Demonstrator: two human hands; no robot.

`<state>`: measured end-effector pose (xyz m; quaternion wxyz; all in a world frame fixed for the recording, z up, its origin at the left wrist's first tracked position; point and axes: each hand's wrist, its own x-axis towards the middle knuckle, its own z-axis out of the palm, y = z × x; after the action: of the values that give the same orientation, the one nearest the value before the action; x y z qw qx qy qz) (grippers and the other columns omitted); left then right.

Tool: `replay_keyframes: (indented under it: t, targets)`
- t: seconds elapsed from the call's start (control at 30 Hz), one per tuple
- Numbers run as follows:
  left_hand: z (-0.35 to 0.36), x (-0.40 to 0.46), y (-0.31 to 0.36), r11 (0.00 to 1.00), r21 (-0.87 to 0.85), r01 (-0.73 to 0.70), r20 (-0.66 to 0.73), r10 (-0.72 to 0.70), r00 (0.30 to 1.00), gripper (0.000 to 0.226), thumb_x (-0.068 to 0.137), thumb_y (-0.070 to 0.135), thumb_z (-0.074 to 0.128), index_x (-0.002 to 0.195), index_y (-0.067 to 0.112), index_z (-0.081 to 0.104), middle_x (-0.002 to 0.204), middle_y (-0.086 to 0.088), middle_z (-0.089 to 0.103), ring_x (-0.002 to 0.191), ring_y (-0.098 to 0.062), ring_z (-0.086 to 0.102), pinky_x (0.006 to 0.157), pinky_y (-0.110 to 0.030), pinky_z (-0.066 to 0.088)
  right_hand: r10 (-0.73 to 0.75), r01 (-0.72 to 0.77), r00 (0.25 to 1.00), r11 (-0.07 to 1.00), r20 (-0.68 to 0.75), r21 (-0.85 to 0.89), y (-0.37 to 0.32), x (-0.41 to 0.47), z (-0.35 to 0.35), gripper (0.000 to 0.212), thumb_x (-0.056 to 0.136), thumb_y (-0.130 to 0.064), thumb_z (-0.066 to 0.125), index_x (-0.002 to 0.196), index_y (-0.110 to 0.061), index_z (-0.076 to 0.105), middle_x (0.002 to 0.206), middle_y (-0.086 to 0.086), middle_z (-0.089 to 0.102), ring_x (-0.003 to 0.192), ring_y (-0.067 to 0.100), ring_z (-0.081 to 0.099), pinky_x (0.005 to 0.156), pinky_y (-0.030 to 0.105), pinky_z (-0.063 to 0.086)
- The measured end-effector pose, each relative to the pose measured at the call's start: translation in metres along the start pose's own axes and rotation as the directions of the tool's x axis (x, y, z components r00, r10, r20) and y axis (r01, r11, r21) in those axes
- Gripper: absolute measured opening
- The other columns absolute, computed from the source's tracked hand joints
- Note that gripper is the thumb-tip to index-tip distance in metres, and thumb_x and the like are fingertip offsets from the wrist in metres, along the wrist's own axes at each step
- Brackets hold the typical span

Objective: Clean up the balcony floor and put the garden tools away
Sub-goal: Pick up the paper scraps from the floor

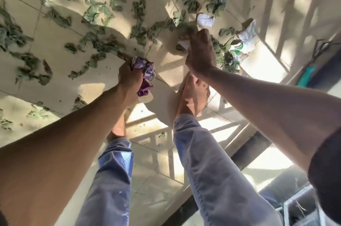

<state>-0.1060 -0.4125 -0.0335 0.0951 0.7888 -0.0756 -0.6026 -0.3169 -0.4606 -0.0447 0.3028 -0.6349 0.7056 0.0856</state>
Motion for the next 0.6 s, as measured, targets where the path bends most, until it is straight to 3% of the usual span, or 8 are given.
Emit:
replay_keyframes:
  t: [0.1,0.2,0.3,0.33,0.4,0.47,0.53,0.6]
  targets:
    - [-0.004,-0.004,-0.010,0.999,-0.032,0.010,0.049,-0.008,0.999,0.034,0.095,0.004,0.050,0.116,0.020,0.071,0.098,-0.015,0.072,0.064,-0.028,0.066,0.051,-0.030,0.052,-0.079,0.079,0.997,0.995,0.002,-0.056,0.002,0.007,-0.001,0.068,0.095,0.000,0.053,0.158,-0.018,0.034,0.144,0.017,0.043,0.128,0.030,0.046,0.099,0.037,0.051]
    - [-0.006,-0.009,-0.012,0.997,-0.066,0.038,0.063,-0.034,0.997,0.034,0.094,-0.001,0.049,0.112,0.016,0.072,0.077,-0.010,0.066,0.049,-0.021,0.058,0.044,-0.024,0.045,-0.023,0.023,1.000,1.000,0.006,-0.018,0.001,0.010,-0.009,0.059,0.099,-0.011,0.053,0.155,-0.025,0.040,0.146,0.012,0.045,0.129,0.029,0.046,0.101,0.040,0.050]
    - [-0.005,-0.019,-0.001,0.989,-0.119,0.092,0.095,-0.081,0.992,0.036,0.088,-0.006,0.049,0.110,0.009,0.074,0.062,-0.008,0.064,0.041,-0.020,0.055,0.040,-0.024,0.041,0.113,-0.118,0.993,0.985,0.044,0.130,0.001,0.011,-0.014,0.050,0.103,-0.020,0.050,0.151,-0.030,0.044,0.155,-0.001,0.040,0.142,0.021,0.035,0.115,0.030,0.032]
    - [-0.004,-0.022,0.005,0.985,-0.125,0.119,0.118,-0.104,0.988,0.032,0.089,-0.002,0.049,0.107,0.007,0.074,0.060,-0.007,0.064,0.039,-0.019,0.054,0.040,-0.022,0.041,0.101,-0.103,0.995,0.981,0.023,0.162,-0.002,0.009,-0.015,0.050,0.102,-0.019,0.051,0.150,-0.028,0.046,0.154,0.000,0.042,0.142,0.020,0.036,0.112,0.023,0.027]
    - [-0.003,-0.024,0.017,0.975,-0.146,0.168,0.194,-0.139,0.971,0.030,0.092,0.007,0.046,0.094,0.011,0.076,0.058,-0.005,0.062,0.037,-0.018,0.050,0.039,-0.018,0.037,0.005,0.005,0.999,0.969,-0.038,0.245,-0.015,0.000,-0.023,0.036,0.096,-0.010,0.057,0.131,-0.015,0.062,0.132,0.005,0.060,0.116,0.017,0.054,0.100,0.015,0.039]
    - [-0.002,-0.026,0.027,0.967,-0.191,0.166,0.272,-0.110,0.956,0.033,0.093,0.011,0.039,0.080,0.015,0.069,0.061,-0.004,0.058,0.042,-0.019,0.049,0.039,-0.018,0.037,-0.066,0.100,0.990,0.950,-0.123,0.296,-0.032,-0.014,-0.034,0.018,0.088,-0.007,0.065,0.105,-0.013,0.070,0.105,0.002,0.068,0.088,0.013,0.060,0.079,0.022,0.052]
    - [0.002,-0.024,0.032,0.952,-0.291,0.096,0.307,-0.003,0.952,0.041,0.095,0.008,0.027,0.079,0.012,0.064,0.061,-0.004,0.060,0.050,-0.022,0.055,0.042,-0.020,0.045,-0.141,0.197,0.973,0.919,-0.181,0.342,-0.051,-0.030,-0.044,0.013,0.084,-0.007,0.070,0.095,-0.013,0.071,0.094,0.001,0.068,0.079,0.014,0.059,0.069,0.024,0.048]
    - [0.008,-0.029,0.042,0.902,-0.424,0.083,0.364,0.086,0.927,0.046,0.090,0.011,0.023,0.082,0.005,0.068,0.070,-0.011,0.067,0.065,-0.026,0.066,0.055,-0.025,0.054,-0.186,0.240,0.962,0.924,-0.197,0.298,-0.055,-0.040,-0.020,0.012,0.083,-0.011,0.071,0.094,-0.014,0.071,0.090,0.003,0.068,0.079,0.017,0.059,0.069,0.028,0.044]
